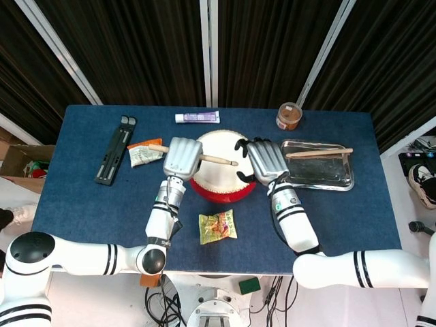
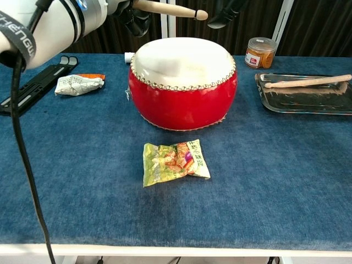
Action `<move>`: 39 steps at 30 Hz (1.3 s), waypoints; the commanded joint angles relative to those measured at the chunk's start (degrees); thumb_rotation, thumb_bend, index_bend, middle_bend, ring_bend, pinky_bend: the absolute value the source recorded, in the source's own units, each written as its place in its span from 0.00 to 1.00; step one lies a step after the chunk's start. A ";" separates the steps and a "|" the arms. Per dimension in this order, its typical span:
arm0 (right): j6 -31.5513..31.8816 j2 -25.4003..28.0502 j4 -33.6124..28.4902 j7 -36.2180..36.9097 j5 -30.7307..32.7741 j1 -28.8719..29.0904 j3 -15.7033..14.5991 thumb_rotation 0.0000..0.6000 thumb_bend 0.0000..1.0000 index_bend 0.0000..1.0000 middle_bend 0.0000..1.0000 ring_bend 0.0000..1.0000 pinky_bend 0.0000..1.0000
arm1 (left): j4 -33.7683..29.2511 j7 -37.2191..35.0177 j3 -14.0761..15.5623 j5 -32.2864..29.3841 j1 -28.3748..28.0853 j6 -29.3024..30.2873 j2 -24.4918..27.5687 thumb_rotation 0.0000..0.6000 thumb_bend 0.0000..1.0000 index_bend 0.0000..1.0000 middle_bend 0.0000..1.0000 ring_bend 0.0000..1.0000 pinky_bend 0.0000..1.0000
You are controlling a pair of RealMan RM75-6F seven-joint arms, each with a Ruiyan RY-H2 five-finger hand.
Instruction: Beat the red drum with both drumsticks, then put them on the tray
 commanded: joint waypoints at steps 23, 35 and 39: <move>1.94 -6.91 4.37 -0.15 0.66 3.31 2.36 1.00 0.31 0.51 0.54 0.36 0.42 | -0.23 3.85 1.06 0.03 -2.68 2.89 -1.41 1.00 0.56 0.95 0.98 0.93 1.00; 3.96 -8.95 5.77 -0.50 -2.18 3.35 2.11 1.00 0.59 0.64 0.61 0.45 0.49 | -0.16 4.97 1.98 0.36 -2.85 3.03 -1.00 1.00 0.56 0.91 0.95 0.90 1.00; 4.32 -9.32 6.20 -0.82 -2.98 3.15 1.88 1.00 0.67 0.68 0.61 0.47 0.50 | -0.21 4.92 2.30 0.71 -2.71 3.00 -0.73 1.00 0.55 0.84 0.90 0.86 1.00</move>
